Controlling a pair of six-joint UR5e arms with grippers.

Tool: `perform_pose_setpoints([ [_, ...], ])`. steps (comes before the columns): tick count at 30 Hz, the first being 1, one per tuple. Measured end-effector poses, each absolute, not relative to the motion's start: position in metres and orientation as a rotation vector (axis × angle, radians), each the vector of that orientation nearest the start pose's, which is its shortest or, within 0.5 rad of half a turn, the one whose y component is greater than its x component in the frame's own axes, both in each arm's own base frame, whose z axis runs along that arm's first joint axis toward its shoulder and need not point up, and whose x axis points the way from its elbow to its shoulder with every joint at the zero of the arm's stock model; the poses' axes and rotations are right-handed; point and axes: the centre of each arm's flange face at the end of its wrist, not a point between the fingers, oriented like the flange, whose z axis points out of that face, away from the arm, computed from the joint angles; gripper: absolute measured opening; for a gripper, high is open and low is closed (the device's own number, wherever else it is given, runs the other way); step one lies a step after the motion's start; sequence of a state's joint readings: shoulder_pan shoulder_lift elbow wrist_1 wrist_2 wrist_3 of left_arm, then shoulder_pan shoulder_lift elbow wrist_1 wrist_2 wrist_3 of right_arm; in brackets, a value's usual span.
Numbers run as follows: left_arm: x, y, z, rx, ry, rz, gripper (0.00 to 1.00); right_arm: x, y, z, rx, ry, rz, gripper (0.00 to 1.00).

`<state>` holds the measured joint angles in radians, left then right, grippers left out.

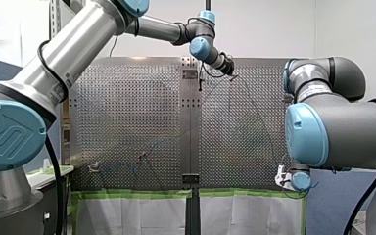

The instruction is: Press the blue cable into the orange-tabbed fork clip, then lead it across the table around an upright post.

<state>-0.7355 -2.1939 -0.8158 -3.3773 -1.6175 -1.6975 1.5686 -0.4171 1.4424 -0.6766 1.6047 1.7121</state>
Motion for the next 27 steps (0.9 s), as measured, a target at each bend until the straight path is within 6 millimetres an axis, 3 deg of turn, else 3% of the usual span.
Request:
perform_pose_setpoints([
  [12, 0.46, -0.587, 0.475, 0.459, 1.574, -0.62, 1.0, 0.128, -0.652, -0.128, 1.344, -1.593, 1.078, 0.0],
  [18, 0.457, -0.585, 0.471, 0.472, 1.608, -0.608, 1.0, 0.127, -0.652, -0.128, 1.344, -1.593, 1.077, 0.0],
  [27, 0.459, -0.579, 0.444, 0.488, 1.661, -0.569, 1.0, 0.127, -0.652, -0.128, 1.344, -1.594, 1.077, 0.0],
])
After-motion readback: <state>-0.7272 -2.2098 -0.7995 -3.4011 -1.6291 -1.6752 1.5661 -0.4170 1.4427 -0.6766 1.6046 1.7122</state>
